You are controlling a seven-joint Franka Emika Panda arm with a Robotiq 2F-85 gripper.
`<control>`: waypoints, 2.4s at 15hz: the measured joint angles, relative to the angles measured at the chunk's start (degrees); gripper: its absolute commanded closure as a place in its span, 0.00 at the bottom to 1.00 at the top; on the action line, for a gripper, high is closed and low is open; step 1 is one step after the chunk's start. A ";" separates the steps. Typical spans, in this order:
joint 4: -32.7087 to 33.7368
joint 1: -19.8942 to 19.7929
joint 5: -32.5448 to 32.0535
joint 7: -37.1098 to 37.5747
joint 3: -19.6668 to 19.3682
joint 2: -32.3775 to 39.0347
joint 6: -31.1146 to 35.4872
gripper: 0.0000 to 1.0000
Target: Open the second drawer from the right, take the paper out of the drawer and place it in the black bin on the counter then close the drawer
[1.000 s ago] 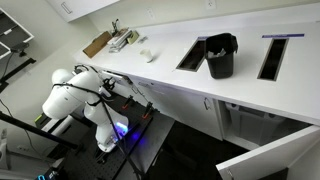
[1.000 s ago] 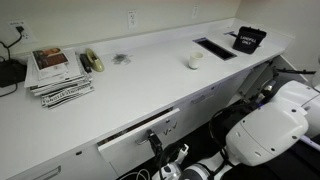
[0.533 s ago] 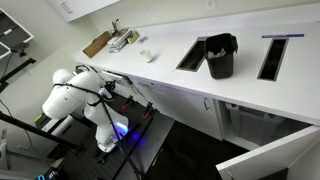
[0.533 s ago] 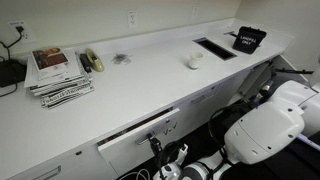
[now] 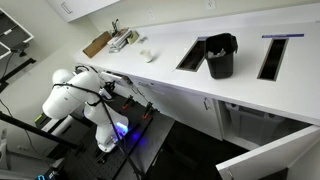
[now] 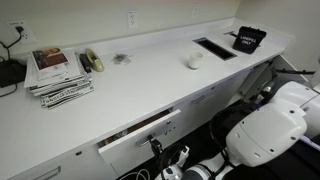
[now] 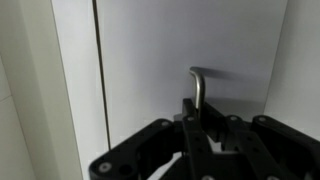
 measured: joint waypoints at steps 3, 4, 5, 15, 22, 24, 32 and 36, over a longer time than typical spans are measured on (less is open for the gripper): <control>-0.71 1.93 0.30 0.71 1.04 0.03 -2.53 0.98; -0.92 2.79 0.60 0.81 1.49 0.04 -3.55 0.98; -1.11 3.71 0.92 0.91 1.95 0.06 -4.50 0.98; -1.04 13.20 7.01 1.40 4.37 0.08 -10.35 0.98; 0.00 16.97 10.43 0.56 4.38 -0.20 -11.36 0.42; 0.93 17.58 11.02 -0.95 4.56 -0.37 -11.11 0.28; 5.16 15.99 17.83 -17.83 11.03 -2.86 -9.11 0.00; 1.64 11.43 18.66 -25.89 14.77 -7.90 -5.59 0.00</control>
